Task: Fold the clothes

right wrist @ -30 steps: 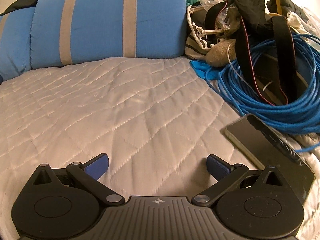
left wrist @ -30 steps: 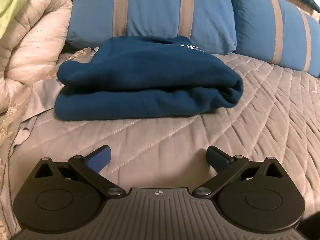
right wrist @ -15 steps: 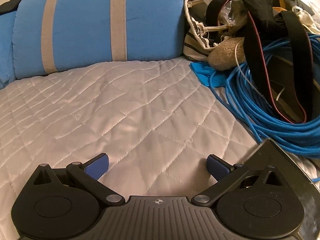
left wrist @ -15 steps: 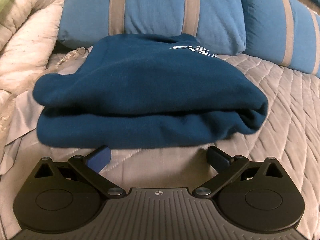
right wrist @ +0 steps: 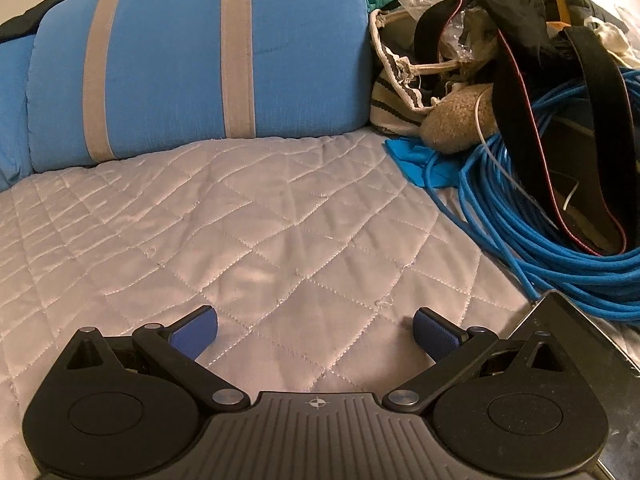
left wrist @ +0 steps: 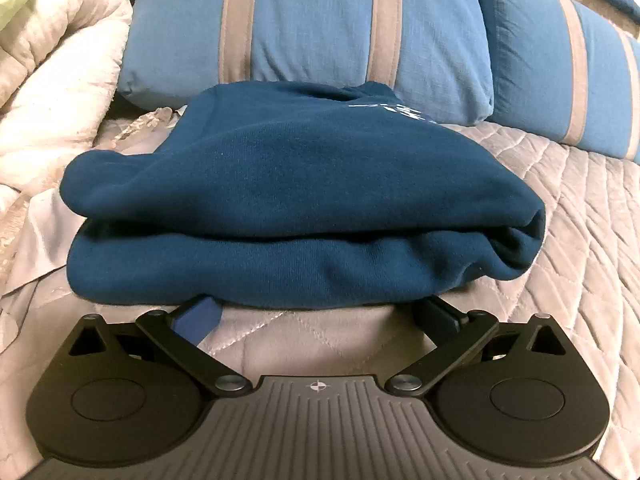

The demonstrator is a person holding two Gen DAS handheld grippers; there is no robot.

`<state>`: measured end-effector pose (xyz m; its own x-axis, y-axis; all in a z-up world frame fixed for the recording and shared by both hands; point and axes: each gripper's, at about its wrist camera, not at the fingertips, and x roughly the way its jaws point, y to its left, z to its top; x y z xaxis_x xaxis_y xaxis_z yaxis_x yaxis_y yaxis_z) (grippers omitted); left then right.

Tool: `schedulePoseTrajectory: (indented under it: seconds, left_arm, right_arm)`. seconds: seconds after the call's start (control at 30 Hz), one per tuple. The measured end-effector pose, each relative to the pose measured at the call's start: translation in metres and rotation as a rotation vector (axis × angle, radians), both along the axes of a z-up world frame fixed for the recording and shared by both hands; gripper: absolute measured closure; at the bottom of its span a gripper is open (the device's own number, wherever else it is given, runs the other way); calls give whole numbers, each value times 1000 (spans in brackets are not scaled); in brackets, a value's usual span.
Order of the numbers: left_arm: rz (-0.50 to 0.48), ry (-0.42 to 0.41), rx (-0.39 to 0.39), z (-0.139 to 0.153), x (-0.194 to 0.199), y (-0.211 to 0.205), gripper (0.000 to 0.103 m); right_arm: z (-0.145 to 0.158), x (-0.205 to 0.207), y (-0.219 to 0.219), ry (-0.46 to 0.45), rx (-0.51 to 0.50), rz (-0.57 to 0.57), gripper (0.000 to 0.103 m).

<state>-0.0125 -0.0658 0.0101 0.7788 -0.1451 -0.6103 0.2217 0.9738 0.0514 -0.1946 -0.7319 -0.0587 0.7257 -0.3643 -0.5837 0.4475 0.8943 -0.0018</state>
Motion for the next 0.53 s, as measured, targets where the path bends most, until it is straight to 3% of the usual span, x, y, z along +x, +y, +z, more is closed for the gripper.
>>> schedulePoseTrajectory:
  seconds: [0.53]
  left_arm:
    - [-2,-5,0,-1,0,0,0]
  right_arm:
    - [0,-2,1,-6,-8,0,0]
